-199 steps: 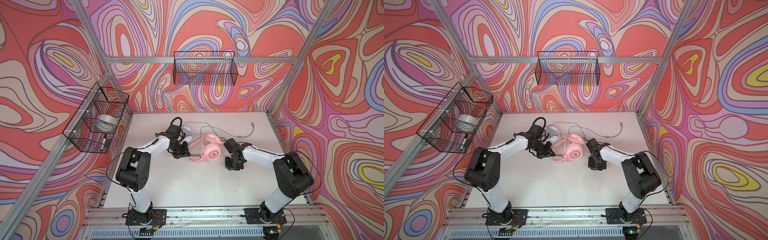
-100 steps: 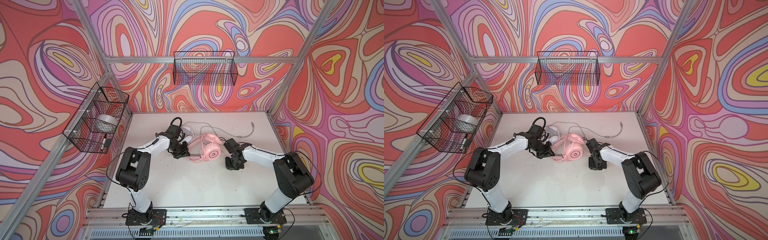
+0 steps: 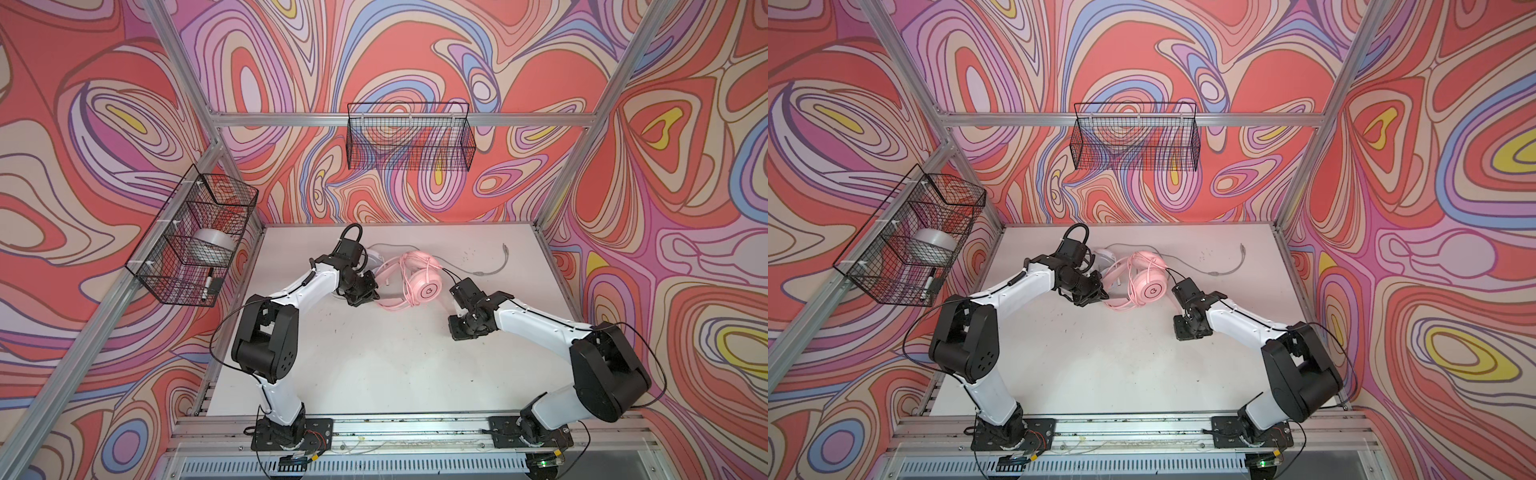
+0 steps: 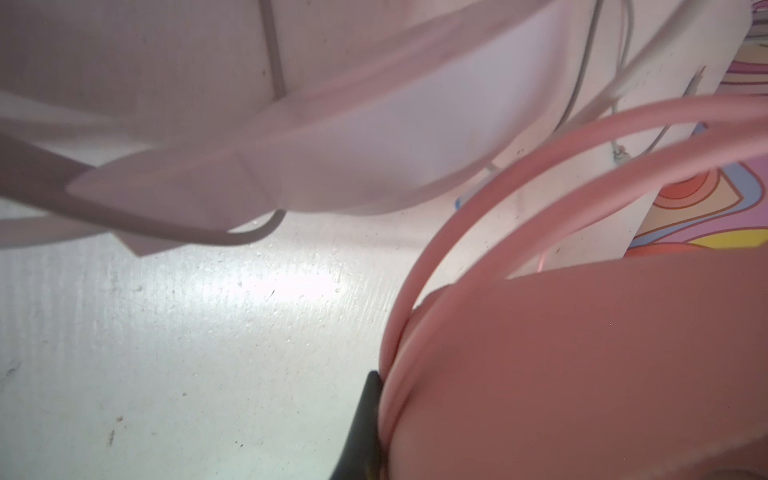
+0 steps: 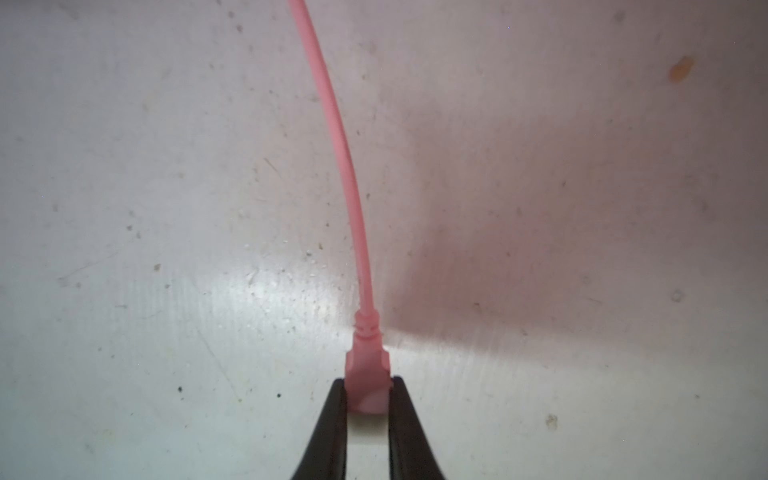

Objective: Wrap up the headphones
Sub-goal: 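Lift the USB plug with the right gripper and carry it toward the headset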

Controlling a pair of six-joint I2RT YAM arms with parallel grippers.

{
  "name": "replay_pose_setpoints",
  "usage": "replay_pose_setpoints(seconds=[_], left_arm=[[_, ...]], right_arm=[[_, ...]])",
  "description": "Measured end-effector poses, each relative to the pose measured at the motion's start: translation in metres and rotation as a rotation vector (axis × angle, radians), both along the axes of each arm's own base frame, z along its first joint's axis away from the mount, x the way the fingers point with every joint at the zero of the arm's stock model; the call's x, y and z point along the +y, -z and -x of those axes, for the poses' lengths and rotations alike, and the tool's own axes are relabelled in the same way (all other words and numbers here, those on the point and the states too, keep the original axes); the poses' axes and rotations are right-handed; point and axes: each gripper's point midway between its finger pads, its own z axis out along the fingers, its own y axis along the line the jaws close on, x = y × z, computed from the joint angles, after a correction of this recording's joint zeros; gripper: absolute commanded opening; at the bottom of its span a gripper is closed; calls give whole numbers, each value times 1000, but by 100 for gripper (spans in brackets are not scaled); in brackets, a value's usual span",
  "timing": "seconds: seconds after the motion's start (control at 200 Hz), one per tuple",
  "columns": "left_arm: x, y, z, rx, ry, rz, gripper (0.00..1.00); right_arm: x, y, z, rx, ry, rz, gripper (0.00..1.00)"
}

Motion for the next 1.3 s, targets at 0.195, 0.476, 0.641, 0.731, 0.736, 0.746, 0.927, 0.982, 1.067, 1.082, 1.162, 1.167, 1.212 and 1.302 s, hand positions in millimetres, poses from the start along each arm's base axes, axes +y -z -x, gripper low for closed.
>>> replay_pose_setpoints(seconds=[0.195,0.476,0.641,0.731,0.736,0.746,0.927,0.982,1.067,1.082,1.162,1.167,1.212,1.302], left_arm=[[0,-15,-12,-28,-35,1,0],[5,-14,-12,5,-90,-5,0],[10,-12,-13,18,-117,-16,0],[11,-12,-15,22,-127,-24,0],[11,-12,-15,23,-127,-25,0],[11,-12,-15,22,-127,-25,0],[13,-16,-21,17,-138,-48,0],[15,-18,-21,17,-142,-59,0],[19,-20,-21,17,-147,-82,0],[19,-20,-22,17,-147,-86,0],[22,-22,-23,16,-146,-109,0],[22,-22,-23,16,-146,-110,0],[24,-23,-23,14,-143,-126,0],[26,-25,-23,10,-136,-157,0]], right_arm=[[11,-20,-2,-79,-54,-35,0],[20,-39,2,-177,-136,-76,0],[31,-51,6,-248,-220,-123,0],[40,-59,10,-280,-292,-155,0],[41,-60,10,-283,-299,-158,0],[42,-61,10,-286,-308,-161,0],[55,-73,15,-319,-440,-187,0],[59,-82,13,-338,-479,-194,0],[67,-97,10,-379,-537,-209,0],[69,-100,10,-388,-550,-212,0],[74,-112,10,-419,-605,-224,0],[74,-113,10,-420,-608,-225,0],[77,-119,11,-430,-638,-232,0],[82,-130,14,-444,-691,-246,0]])
